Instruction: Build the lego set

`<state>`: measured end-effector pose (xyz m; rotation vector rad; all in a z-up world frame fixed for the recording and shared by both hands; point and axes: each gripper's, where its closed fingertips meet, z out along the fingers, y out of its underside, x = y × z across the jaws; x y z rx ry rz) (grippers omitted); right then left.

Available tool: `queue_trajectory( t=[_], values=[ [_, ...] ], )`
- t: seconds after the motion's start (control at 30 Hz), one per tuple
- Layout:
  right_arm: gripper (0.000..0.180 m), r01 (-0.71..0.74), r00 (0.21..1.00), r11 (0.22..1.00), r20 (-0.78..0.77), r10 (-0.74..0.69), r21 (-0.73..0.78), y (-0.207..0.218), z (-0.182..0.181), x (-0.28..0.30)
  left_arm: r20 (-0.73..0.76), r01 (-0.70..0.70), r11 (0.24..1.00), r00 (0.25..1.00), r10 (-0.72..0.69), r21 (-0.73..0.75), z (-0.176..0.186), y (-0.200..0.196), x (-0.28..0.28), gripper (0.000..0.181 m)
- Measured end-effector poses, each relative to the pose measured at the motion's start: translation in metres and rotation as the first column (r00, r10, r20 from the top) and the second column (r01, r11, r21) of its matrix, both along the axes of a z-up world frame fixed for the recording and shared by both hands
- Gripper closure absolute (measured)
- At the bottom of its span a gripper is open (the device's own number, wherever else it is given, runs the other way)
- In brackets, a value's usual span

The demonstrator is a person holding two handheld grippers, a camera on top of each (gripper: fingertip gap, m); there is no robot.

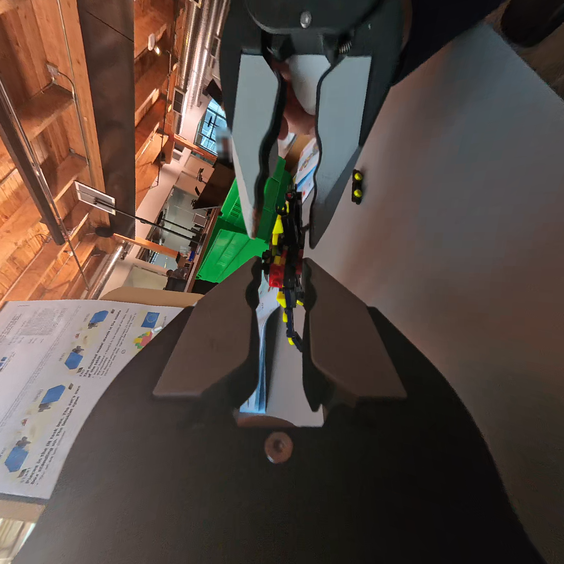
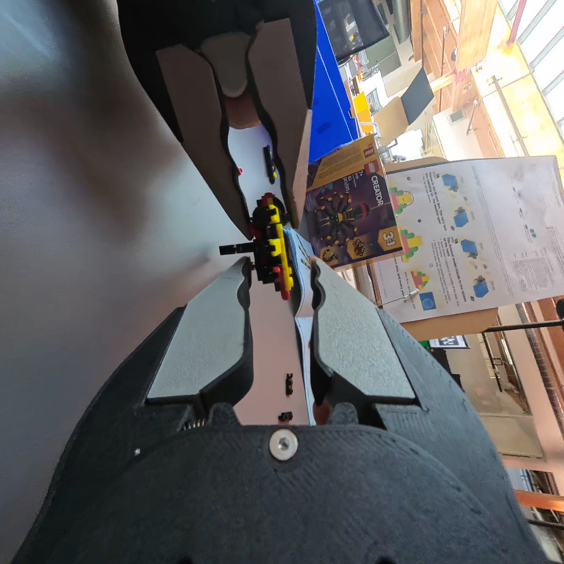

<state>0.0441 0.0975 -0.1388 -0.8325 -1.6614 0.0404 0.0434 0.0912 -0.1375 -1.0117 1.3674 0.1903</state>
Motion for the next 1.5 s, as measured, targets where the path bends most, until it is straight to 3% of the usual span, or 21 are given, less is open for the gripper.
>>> queue_trajectory(
  t=[0.07,0.3,0.53,0.97,1.23,1.5],
  values=[
    [0.158,0.0,1.0,1.0,0.009,0.0,0.025,0.002,-0.001,-0.003,0.032,0.011,1.0,0.999,-0.011,-0.002,0.006,-0.003,0.001,0.158],
    [0.158,-0.065,0.994,0.996,-0.087,0.059,-0.06,0.004,0.008,-0.006,0.095,-0.001,0.998,0.995,-0.004,0.056,0.018,-0.005,-0.001,0.158],
    [0.158,-0.089,0.99,0.991,-0.119,0.077,-0.102,0.004,0.008,-0.004,0.152,0.017,1.0,0.988,-0.017,0.002,0.023,-0.008,-0.002,0.156],
    [0.159,-0.128,0.989,0.987,-0.088,0.119,-0.1,-0.002,-0.006,-0.005,0.106,0.052,0.993,0.994,-0.042,-0.102,0.004,-0.008,0.003,0.158],
    [0.158,-0.13,0.989,0.984,-0.086,0.12,-0.122,-0.004,-0.009,-0.008,0.075,0.051,0.994,0.996,-0.044,-0.093,0.001,-0.01,0.004,0.158],
    [0.153,-0.07,0.995,0.946,-0.093,0.042,-0.317,0.008,-0.002,0.02,0.024,-0.069,0.992,0.997,0.072,-0.105,-0.006,0.007,-0.003,0.157]
  ],
)
